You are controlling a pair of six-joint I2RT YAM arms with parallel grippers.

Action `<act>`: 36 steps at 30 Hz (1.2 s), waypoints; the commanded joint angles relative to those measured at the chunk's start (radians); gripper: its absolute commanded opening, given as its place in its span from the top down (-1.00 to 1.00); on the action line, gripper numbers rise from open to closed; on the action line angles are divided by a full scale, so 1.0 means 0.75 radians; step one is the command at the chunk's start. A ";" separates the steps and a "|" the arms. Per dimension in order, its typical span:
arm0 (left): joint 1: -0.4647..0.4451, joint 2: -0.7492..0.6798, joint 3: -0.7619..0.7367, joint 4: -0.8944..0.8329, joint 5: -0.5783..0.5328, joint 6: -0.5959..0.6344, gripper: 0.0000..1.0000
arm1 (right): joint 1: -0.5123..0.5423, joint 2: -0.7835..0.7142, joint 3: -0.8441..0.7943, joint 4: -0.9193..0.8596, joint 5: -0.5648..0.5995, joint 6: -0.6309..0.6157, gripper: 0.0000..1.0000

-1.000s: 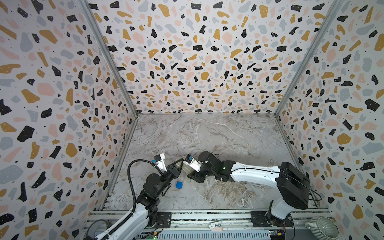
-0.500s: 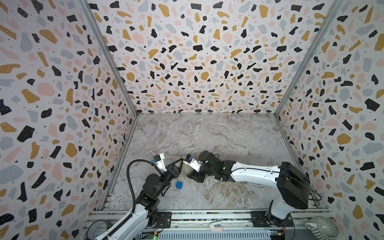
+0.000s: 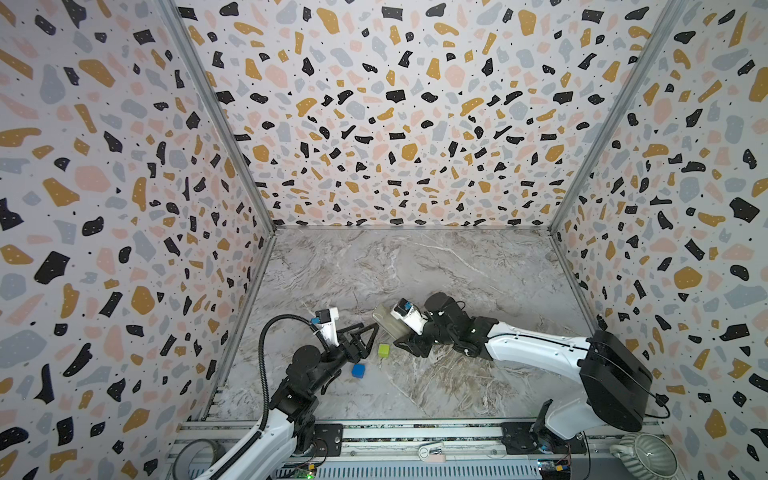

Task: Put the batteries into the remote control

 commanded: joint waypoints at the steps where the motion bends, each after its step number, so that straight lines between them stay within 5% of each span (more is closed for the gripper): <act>1: -0.020 -0.021 0.072 0.062 0.118 0.132 -0.72 | -0.048 -0.128 -0.040 0.098 -0.207 -0.034 0.74; 15: -0.291 0.089 0.289 0.238 0.285 0.308 -0.78 | -0.209 -0.426 -0.203 0.350 -0.784 0.026 0.74; 24: -0.426 0.243 0.449 0.164 0.258 0.446 -0.75 | -0.213 -0.470 -0.238 0.409 -0.963 0.031 0.74; 36: -0.514 0.368 0.570 0.105 0.271 0.503 -0.17 | -0.214 -0.448 -0.230 0.413 -1.016 0.033 0.74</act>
